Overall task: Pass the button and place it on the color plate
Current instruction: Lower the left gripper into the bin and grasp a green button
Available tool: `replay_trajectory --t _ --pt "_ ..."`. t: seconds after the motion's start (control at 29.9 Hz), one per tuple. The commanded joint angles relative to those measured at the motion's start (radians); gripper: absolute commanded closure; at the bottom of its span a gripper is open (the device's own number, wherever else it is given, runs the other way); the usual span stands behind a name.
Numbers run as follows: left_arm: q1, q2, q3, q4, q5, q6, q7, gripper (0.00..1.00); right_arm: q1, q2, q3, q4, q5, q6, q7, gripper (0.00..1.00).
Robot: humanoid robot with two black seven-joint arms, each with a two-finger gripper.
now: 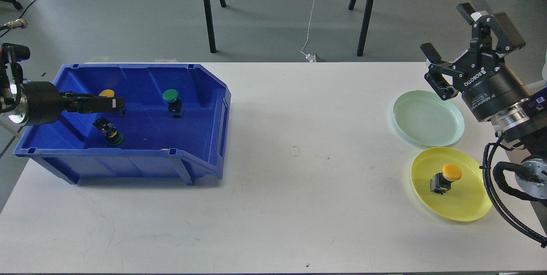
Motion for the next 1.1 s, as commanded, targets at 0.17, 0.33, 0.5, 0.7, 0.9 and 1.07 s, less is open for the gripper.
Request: replay_trajectory --t 0.17,0.33,0.5,0.7,0.9,1.07 --pt "0.006 -0.086 0.018 0.132 0.12 0.039 0.0 0.05 -0.018 -0.003 0.0 0.003 0.001 0.0 0.0 0.04" --pt "0.006 -0.092 0.019 0.159 0.132 0.039 0.0 0.05 -0.018 -0.005 0.0 0.004 0.001 0.0 0.0 0.04" --pt "0.012 -0.145 0.021 0.217 0.142 0.04 0.0 0.05 -0.02 -0.005 0.0 0.012 0.001 0.0 0.0 0.04" --pt "0.018 -0.152 0.024 0.237 0.143 0.042 0.0 0.05 -0.026 -0.005 -0.003 0.016 0.001 0.0 0.0 0.04" --pt "0.021 -0.184 0.079 0.294 0.142 0.062 0.0 0.05 -0.027 -0.005 -0.003 0.018 0.001 0.002 0.0 0.04" --pt "0.024 -0.191 0.082 0.302 0.142 0.068 0.0 0.05 -0.027 -0.005 -0.003 0.018 0.001 0.0 0.0 0.04"
